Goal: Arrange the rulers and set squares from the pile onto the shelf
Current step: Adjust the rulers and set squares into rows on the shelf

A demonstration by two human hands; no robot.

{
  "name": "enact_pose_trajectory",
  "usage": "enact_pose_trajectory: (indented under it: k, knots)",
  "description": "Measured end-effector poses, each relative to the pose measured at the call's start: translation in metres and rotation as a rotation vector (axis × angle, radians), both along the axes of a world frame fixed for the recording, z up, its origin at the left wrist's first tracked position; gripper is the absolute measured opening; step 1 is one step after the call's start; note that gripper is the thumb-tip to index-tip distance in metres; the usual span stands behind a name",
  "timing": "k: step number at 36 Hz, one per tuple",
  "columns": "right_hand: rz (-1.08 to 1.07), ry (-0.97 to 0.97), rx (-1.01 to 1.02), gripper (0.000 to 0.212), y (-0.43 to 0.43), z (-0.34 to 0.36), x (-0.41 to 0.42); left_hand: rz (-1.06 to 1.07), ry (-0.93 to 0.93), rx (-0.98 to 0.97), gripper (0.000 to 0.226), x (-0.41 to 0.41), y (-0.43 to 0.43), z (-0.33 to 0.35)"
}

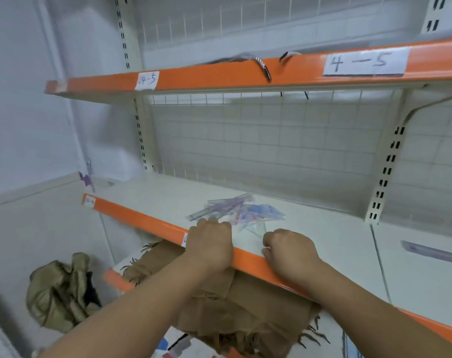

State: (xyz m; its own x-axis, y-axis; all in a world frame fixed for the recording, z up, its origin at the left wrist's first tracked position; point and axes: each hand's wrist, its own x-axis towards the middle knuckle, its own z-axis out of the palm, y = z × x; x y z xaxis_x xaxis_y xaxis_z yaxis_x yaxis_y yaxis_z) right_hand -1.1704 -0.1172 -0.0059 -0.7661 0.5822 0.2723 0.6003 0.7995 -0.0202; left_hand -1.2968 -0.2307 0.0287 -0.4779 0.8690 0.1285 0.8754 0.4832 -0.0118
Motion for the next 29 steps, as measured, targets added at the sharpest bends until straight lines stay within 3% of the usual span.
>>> enact_pose_trajectory:
  k: [13,20,29]
  knots:
    - [-0.045,0.009,0.006,0.026,0.051,0.001,-0.074,0.009,-0.027,0.028,0.03,-0.081,0.048,-0.016]
    - [-0.046,-0.102,-0.043,0.016,0.088,0.013,-0.111,0.007,-0.003,0.004,0.031,-0.116,0.08,-0.012]
    - [-0.094,-0.18,-0.129,0.018,0.115,0.005,-0.132,-0.041,0.035,-0.052,0.032,-0.136,0.108,-0.012]
